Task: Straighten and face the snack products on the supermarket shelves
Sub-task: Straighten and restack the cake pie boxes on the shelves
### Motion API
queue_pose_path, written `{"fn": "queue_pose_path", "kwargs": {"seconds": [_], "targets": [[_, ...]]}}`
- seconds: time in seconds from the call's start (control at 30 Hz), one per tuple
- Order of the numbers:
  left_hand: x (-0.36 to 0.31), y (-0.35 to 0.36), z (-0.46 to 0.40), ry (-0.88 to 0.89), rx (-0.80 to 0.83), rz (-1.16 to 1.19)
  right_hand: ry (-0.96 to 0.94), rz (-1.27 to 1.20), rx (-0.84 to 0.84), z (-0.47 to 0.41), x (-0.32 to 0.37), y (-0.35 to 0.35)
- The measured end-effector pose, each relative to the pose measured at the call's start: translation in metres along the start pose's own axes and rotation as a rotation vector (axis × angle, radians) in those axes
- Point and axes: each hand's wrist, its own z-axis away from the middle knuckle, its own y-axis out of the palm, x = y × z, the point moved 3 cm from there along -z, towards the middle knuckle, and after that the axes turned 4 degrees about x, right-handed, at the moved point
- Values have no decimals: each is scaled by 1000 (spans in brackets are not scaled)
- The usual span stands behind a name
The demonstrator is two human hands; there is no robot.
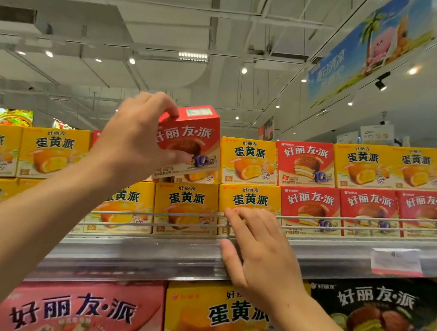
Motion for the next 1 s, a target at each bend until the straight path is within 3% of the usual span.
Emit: {"fn": "queue_pose_path", "kwargs": {"seconds": [0.1,0.23,0.33,0.53,0.7,0.8,1.0], "targets": [[-12,-14,25,6,-66,139,58,-191,78,3,-2,-8],[-35,1,50,55,116,295,295,-770,143,18,-12,-31],[-57,27,58,148,245,312,396,-899,89,33,-19,-55],[-118,67,59,264,315,466,569,-791,11,67,-42,-107],[-177,98,55,372,347,515,629,-729,91,98,-81,-148],[-213,117,49,405,323,504,618,-679,133,111,-111,-168],[-273,151,16,391,269,443,425,-237,169,104,-179,-211]]}}
